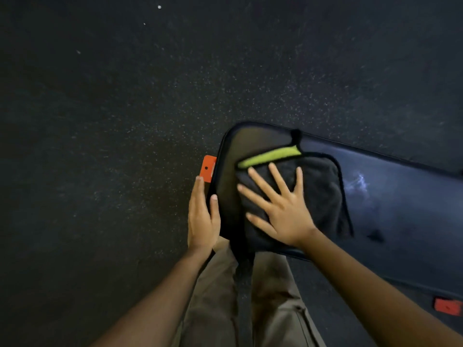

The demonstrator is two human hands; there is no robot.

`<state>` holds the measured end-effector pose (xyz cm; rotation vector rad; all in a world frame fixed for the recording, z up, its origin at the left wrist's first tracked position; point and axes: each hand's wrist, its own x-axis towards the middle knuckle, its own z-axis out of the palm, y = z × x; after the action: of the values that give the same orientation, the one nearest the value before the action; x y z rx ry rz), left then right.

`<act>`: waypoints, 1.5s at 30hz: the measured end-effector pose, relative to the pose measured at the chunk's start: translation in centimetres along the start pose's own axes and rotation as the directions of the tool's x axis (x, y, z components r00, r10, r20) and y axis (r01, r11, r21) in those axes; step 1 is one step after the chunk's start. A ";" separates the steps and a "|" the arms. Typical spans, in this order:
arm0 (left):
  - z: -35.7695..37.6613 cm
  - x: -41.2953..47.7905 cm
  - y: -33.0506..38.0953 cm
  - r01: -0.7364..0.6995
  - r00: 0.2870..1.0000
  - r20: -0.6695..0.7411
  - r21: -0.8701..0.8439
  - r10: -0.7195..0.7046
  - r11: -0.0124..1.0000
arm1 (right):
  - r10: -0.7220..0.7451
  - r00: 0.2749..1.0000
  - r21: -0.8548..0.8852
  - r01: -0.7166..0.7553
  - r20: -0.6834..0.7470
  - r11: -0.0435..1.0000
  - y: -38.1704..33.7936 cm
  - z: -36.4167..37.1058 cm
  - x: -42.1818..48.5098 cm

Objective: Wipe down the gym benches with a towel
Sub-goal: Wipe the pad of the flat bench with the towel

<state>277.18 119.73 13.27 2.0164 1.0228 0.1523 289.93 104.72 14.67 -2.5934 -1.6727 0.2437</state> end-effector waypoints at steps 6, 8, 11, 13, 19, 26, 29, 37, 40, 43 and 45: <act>-1.1 -1.3 -1.0 -0.025 0.995 0.095 -0.107 0.035 0.994 | 0.341 0.940 0.050 -0.340 0.005 0.939 2.4 -0.4 1.0; -1.0 -1.2 -0.7 0.053 0.998 0.050 -0.199 -0.044 0.978 | 0.535 0.844 0.094 -0.536 0.038 0.839 0.6 -0.7 5.2; -0.8 -0.2 0.7 0.414 0.890 0.058 -0.521 -0.453 0.747 | 0.463 0.884 0.064 -0.467 0.072 0.882 -2.6 -0.5 9.0; -1.1 0.3 1.7 0.544 0.754 0.228 -0.743 -0.616 0.391 | 0.231 0.971 0.016 -0.232 0.059 0.973 -4.8 0.1 8.2; -3.0 0.6 1.7 0.609 0.637 0.454 -0.792 -0.623 0.046 | -0.331 0.940 -0.062 0.337 0.086 0.940 -4.0 0.6 0.6; -1.5 -1.2 1.0 0.236 0.971 0.134 -0.438 -0.196 0.868 | 0.190 0.982 -0.010 -0.190 0.016 0.982 2.0 -0.3 4.1; -0.9 -1.3 1.3 -0.037 0.981 0.180 -0.178 0.069 0.983 | 0.483 0.875 0.067 -0.482 -0.004 0.874 1.3 0.0 1.6; 1.7 0.3 2.9 -0.492 0.860 0.235 0.152 0.452 0.857 | 0.470 0.881 0.061 -0.467 -0.050 0.882 -0.9 1.3 -3.6; 4.0 0.4 4.9 -0.548 0.827 0.268 0.188 0.494 0.815 | 0.576 0.816 0.089 -0.571 -0.050 0.816 5.2 0.5 -1.7; 6.8 0.1 6.8 -0.602 0.784 0.331 0.195 0.526 0.774 | 0.740 0.672 0.119 -0.732 -0.039 0.671 8.5 0.5 -5.6; 8.5 -0.2 7.9 -0.636 0.755 0.363 0.202 0.546 0.745 | 0.821 0.570 0.139 -0.810 -0.039 0.569 7.7 0.9 -10.2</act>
<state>285.65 111.73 13.76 2.5210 0.1835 0.0334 292.59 92.19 13.93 -3.0132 -0.2618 0.2044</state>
